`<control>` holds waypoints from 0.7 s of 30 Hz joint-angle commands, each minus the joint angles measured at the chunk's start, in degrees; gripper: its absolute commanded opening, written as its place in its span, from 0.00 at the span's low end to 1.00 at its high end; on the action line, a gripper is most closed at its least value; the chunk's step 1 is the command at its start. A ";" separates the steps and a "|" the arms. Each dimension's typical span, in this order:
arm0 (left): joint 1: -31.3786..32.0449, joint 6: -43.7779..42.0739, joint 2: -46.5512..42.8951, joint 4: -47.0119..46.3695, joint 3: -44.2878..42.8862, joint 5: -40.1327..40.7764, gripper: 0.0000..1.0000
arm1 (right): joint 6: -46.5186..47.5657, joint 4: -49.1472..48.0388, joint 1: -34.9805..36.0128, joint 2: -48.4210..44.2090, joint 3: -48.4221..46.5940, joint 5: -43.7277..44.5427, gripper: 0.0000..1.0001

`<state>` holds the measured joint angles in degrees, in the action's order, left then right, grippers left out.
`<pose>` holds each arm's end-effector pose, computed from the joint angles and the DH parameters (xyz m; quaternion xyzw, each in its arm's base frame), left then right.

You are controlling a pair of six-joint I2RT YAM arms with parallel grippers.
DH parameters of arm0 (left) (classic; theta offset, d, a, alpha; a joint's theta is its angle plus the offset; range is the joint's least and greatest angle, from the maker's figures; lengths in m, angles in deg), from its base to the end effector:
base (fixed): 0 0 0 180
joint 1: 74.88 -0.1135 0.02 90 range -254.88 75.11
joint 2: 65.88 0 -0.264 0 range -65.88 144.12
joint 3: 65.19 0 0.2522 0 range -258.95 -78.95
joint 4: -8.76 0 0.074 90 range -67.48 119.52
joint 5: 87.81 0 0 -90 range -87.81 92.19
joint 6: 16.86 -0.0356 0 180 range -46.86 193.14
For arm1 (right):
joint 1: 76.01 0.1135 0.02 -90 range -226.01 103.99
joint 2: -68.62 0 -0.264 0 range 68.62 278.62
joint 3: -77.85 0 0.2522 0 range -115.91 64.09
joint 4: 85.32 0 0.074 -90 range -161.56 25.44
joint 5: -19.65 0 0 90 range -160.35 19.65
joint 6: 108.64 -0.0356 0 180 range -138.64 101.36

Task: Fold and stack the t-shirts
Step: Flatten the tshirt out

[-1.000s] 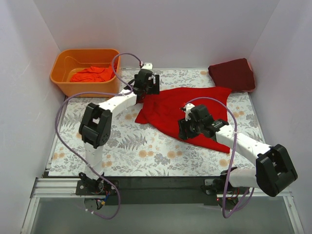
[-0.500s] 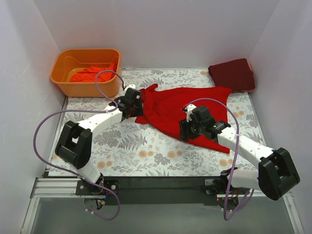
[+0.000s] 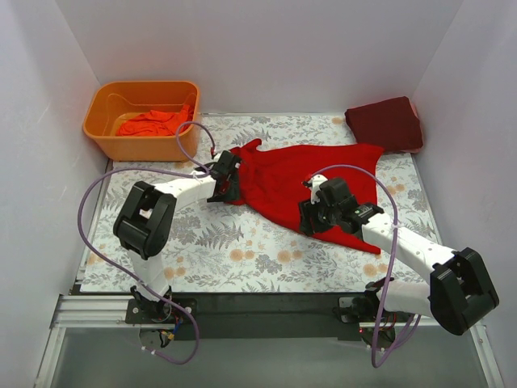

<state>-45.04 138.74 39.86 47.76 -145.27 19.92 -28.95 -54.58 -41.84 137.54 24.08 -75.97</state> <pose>0.3221 -0.1723 0.1609 -0.3281 0.9071 -0.0592 0.2570 0.2005 0.1403 0.2154 -0.2094 0.9019 0.1840 0.3299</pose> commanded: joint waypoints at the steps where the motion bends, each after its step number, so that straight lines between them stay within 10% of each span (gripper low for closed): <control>1: 0.30 0.14 0.52 -0.62 -3.10 -0.77 0.55 | 0.72 -0.01 0.02 -0.37 0.55 0.88 0.61; 14: 0.65 2.42 3.16 2.62 -0.74 -3.76 0.46 | 1.60 0.61 0.02 -0.37 0.46 1.58 0.61; 21: 0.83 4.53 0.80 6.67 2.51 -2.27 0.00 | 2.31 1.04 0.02 -1.78 1.25 4.39 0.61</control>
<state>-44.78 141.83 41.06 48.17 -146.12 18.50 -27.46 -54.06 -41.84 137.43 24.61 -73.79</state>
